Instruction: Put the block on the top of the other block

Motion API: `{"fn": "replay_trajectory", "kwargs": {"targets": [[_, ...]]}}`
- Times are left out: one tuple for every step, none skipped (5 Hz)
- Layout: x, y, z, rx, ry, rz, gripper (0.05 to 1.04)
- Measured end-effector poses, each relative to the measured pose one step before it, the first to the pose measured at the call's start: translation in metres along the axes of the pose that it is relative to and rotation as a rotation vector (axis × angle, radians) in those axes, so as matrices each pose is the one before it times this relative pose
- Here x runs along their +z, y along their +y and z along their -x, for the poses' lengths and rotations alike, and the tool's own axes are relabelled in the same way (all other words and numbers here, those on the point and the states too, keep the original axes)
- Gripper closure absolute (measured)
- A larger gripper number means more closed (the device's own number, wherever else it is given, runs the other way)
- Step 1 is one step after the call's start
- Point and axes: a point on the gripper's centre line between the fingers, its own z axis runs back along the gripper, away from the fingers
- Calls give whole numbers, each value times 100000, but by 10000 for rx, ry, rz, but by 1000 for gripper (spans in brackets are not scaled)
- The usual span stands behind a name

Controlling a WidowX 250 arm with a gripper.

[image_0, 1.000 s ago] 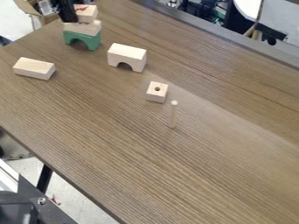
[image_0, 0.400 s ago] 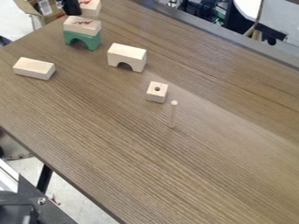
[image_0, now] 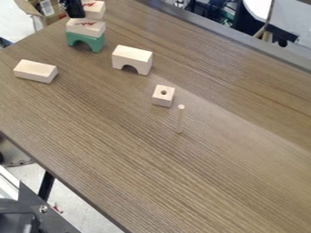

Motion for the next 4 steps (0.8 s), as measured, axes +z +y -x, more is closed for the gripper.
{"fn": "replay_trajectory", "kwargs": {"targets": [[130, -88, -39, -21, -34, 38, 519], [-95, -44, -97, -16, -53, 34, 519], [-309, 117, -67, -3, -10, -96, 519], [-276, -33, -141, -4, -57, -14, 519]]}}
